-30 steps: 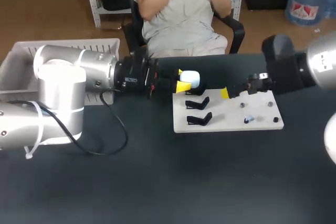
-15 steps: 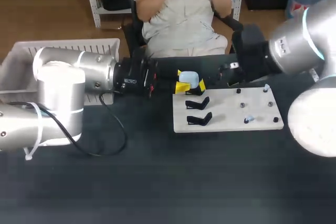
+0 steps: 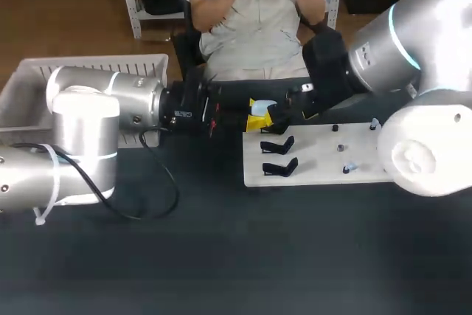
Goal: Pick up each earbud case from the left stands, insert the matching earbuds, close the lid, and place the case in the box.
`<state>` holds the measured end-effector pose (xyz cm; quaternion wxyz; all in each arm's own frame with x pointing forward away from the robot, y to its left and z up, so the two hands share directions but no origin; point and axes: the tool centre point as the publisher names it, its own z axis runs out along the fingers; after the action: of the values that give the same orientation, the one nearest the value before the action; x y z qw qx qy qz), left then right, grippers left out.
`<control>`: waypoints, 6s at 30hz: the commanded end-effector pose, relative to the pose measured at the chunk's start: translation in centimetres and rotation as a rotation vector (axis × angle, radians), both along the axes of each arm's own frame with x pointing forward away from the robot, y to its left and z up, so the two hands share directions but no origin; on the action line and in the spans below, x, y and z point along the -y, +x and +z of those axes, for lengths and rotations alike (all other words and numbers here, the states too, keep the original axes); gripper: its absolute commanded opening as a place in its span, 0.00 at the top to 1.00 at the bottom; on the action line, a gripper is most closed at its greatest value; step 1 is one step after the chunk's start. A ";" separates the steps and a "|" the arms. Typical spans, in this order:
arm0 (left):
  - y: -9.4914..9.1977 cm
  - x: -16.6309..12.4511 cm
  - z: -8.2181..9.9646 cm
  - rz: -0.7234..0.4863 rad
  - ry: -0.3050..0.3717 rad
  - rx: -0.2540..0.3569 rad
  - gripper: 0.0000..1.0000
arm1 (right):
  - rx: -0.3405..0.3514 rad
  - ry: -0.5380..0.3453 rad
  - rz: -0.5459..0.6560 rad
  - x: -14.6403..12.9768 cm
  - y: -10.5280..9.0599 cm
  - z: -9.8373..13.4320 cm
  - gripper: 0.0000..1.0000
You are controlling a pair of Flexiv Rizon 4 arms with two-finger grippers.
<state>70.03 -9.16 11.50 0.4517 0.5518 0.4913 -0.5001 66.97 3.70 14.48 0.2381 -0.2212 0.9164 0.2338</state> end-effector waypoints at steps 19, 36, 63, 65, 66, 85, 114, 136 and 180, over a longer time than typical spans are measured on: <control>-0.1 0.0 0.0 0.005 -0.001 0.003 1.00 | -0.048 -0.039 -0.009 -0.2 1.8 -1.3 0.00; -0.1 0.0 0.0 0.005 -0.001 0.003 1.00 | -0.027 -0.030 -0.053 0.5 2.8 -0.8 0.00; -0.1 0.0 0.0 0.005 -0.001 0.003 1.00 | 0.096 -0.207 -0.255 13.6 1.4 0.6 0.00; -0.1 0.0 0.0 0.005 -0.001 0.003 1.00 | 0.087 -0.218 -0.237 14.4 1.4 0.0 0.00; -0.1 0.0 0.0 0.005 -0.001 0.003 1.00 | 0.084 -0.220 -0.233 14.6 1.4 -0.2 0.00; -0.1 0.0 0.0 0.005 -0.001 0.003 1.00 | 0.060 -0.227 -0.131 18.6 2.6 -4.3 0.00; -0.1 0.0 0.0 0.005 -0.001 0.003 1.00 | 0.035 -0.290 -0.078 22.0 5.3 -7.9 0.00; -0.1 0.0 0.0 0.005 -0.001 0.003 1.00 | -0.026 -0.399 -0.089 21.4 7.5 -9.3 0.04; -0.1 0.0 0.0 0.005 -0.001 0.003 1.00 | -0.245 -0.532 -0.144 20.1 10.4 -11.6 0.52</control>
<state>70.03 -9.17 11.50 0.4518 0.5516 0.4916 -0.5000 77.21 -16.53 2.93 0.0780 -0.1808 0.9804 -0.0042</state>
